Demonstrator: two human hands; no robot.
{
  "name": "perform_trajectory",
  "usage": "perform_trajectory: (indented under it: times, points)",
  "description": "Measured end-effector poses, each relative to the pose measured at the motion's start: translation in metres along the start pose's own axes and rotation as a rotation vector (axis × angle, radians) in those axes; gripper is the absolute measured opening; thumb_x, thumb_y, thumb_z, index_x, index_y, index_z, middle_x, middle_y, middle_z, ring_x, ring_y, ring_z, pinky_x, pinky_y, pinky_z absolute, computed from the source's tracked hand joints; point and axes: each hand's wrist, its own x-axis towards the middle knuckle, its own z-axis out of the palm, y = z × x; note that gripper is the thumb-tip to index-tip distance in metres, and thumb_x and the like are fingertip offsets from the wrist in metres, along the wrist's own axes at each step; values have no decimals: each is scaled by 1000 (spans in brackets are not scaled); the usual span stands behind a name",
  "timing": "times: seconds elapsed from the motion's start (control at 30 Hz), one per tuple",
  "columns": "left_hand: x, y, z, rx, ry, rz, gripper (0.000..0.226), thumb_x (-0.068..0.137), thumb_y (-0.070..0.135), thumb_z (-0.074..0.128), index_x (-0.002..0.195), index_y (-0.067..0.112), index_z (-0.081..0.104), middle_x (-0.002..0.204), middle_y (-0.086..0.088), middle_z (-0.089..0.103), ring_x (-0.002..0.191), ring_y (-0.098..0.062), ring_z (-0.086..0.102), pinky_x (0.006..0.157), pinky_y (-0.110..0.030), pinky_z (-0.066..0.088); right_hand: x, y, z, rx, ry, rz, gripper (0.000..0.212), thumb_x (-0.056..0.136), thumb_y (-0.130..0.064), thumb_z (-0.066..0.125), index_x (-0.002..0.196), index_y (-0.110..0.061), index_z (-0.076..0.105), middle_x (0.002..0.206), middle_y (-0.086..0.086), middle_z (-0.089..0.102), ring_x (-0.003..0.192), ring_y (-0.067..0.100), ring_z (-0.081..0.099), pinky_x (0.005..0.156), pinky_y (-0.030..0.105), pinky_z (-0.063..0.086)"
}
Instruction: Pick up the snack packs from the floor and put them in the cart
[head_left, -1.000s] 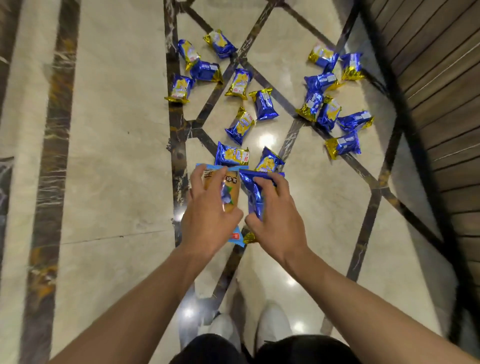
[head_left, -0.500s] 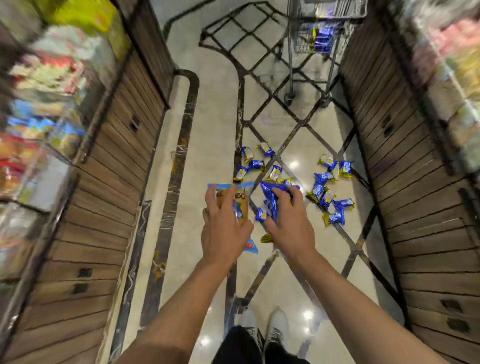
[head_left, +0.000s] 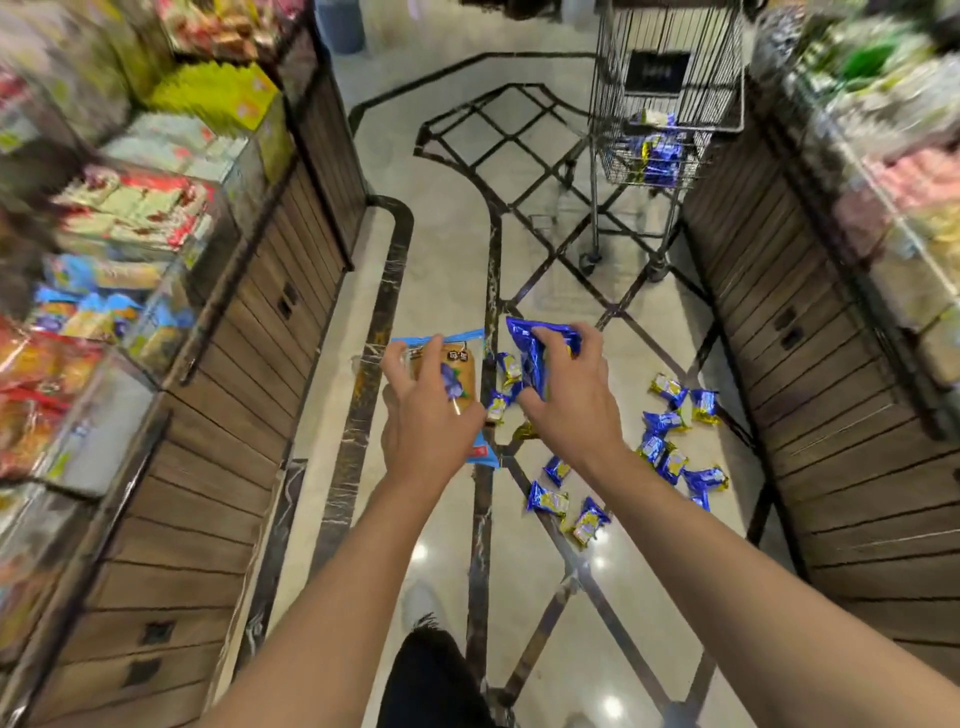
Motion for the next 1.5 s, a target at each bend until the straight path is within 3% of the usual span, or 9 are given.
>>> perform_trajectory:
  times: [0.4, 0.5, 0.63, 0.73, 0.93, 1.1, 1.27, 1.5]
  points:
    - [219, -25, -38, -21, -91, 102, 84, 75, 28, 78, 145, 35, 32, 149, 6, 13, 118, -25, 49, 74, -34, 55, 174, -86, 56, -58, 47, 89, 67, 81, -26, 65, 142, -28, 37, 147, -3, 24, 126, 25, 39, 80, 33, 46]
    - [277, -23, -31, -35, -98, 107, 83, 75, 30, 77, 144, 36, 32, 149, 7, 12, 119, -25, 48, 79, -42, 55, 229, -91, 76, -36, 50, 111, 66, 79, -25, 65, 140, -29, 39, 145, -3, 27, 124, 25, 42, 77, 30, 43]
    - [360, -20, -17, -21, -99, 105, 82, 75, 30, 75, 144, 36, 31, 150, 6, 11, 122, -25, 47, 77, -40, 54, 316, -90, 103, 21, 60, 110, 65, 78, -23, 66, 138, -29, 41, 143, -1, 30, 128, 23, 40, 80, 32, 45]
    - [432, -4, -14, -16, -78, 90, 83, 75, 30, 75, 144, 37, 30, 151, 9, 9, 125, -25, 47, 83, -42, 55, 389, -92, 108, 38, 53, 108, 66, 79, -22, 66, 140, -28, 41, 145, 1, 31, 131, 23, 38, 84, 29, 38]
    - [570, 40, 0, -31, -89, 123, 85, 76, 30, 74, 146, 37, 26, 151, 9, 7, 129, -25, 43, 86, -44, 55, 523, -89, 102, 80, 45, 117, 68, 78, -24, 67, 139, -28, 40, 143, -2, 27, 123, 26, 46, 93, 38, 47]
    - [674, 69, 35, 0, -150, 188, 84, 77, 30, 75, 146, 36, 27, 152, 4, 8, 125, -25, 45, 89, -42, 53, 626, -77, 102, 92, 111, 203, 67, 77, -24, 68, 138, -29, 41, 143, 1, 29, 125, 27, 45, 90, 39, 49]
    - [803, 95, 79, -26, -240, 301, 86, 76, 26, 78, 147, 34, 30, 152, 3, 8, 123, -22, 45, 87, -31, 51, 747, -61, 106, 73, 222, 266, 66, 74, -25, 66, 135, -30, 42, 139, 1, 30, 120, 29, 48, 92, 46, 50]
    - [964, 153, 120, -15, -360, 388, 84, 79, 31, 77, 147, 37, 27, 153, 7, 7, 127, -22, 43, 89, -35, 50, 895, -56, 93, 45, 344, 400, 66, 74, -27, 67, 134, -34, 40, 140, -2, 27, 120, 28, 49, 89, 46, 52]
